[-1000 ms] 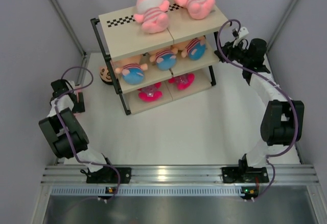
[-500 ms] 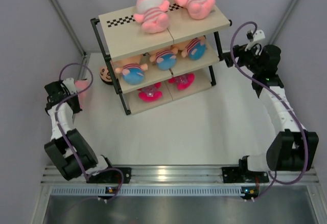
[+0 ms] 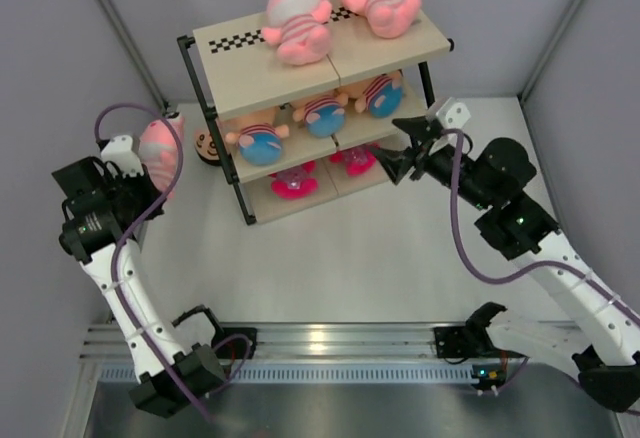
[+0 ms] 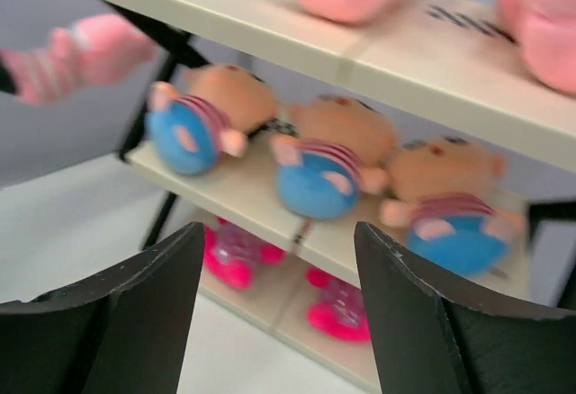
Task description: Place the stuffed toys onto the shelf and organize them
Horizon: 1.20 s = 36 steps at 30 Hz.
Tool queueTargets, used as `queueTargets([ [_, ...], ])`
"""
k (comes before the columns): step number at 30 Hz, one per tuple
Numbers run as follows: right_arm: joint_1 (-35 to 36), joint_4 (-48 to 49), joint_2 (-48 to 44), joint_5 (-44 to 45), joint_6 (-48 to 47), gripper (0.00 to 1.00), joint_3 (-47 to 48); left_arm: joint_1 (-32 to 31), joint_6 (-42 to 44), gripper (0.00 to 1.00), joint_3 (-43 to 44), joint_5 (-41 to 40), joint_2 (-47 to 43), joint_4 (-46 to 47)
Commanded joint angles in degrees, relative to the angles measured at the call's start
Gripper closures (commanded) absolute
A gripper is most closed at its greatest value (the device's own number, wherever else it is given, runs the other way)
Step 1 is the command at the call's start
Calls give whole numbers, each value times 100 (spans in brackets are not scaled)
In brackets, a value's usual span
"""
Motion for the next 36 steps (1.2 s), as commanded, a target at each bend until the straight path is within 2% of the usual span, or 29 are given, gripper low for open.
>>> queueTargets([
  [1, 1364, 596, 113, 321, -261, 32, 195, 29, -104, 100, 678, 731, -145, -1110],
  [3, 1895, 737, 506, 383, -402, 32, 397, 29, -51, 100, 1126, 740, -224, -1356],
  [4, 2376, 782, 683, 374, -611, 31, 485, 29, -34, 100, 1267, 819, -277, -1601],
  [6, 2792, 817, 1270, 374, -823, 30, 880, 20, 19, 100, 1593, 950, -347, -1883],
  [7, 3099, 843, 1474, 374, -937, 30, 1029, 29, 45, 100, 1672, 1238, -409, -2163],
  [10, 3452, 1124, 2169, 226, -1026, 29, 1513, 3, 195, 100, 1944, 1610, -549, -2411],
  [12, 3506, 1125, 2477, 58, -930, 30, 1838, -32, 116, 100, 2488, 1724, -489, -2561],
  [16, 3515, 1309, 2250, 75, -877, 29, 1603, -32, -295, 100, 4215, 1497, -94, -2421],
  [20, 3506, 1301, 1776, 811, -921, 28, 988, 38, -701, 100, 5038, 1224, 468, -2035],
  [25, 3506, 1257, 1213, 1726, -982, 27, 478, 363, -1193, 100, 5993, 2014, 1409, -1631],
  [27, 3497, 1257, 1011, 1964, -1026, 26, 337, 381, -1343, 100, 6224, 2050, 1716, -1202],
  [30, 3462, 1353, 818, 2421, -1053, 25, 47, 381, -2070, 100, 6296, 2120, 1954, -534],
  [36, 3365, 1345, 808, 2852, -1000, 25, -86, 354, -2398, 100, 6313, 2244, 2359, 31],
])
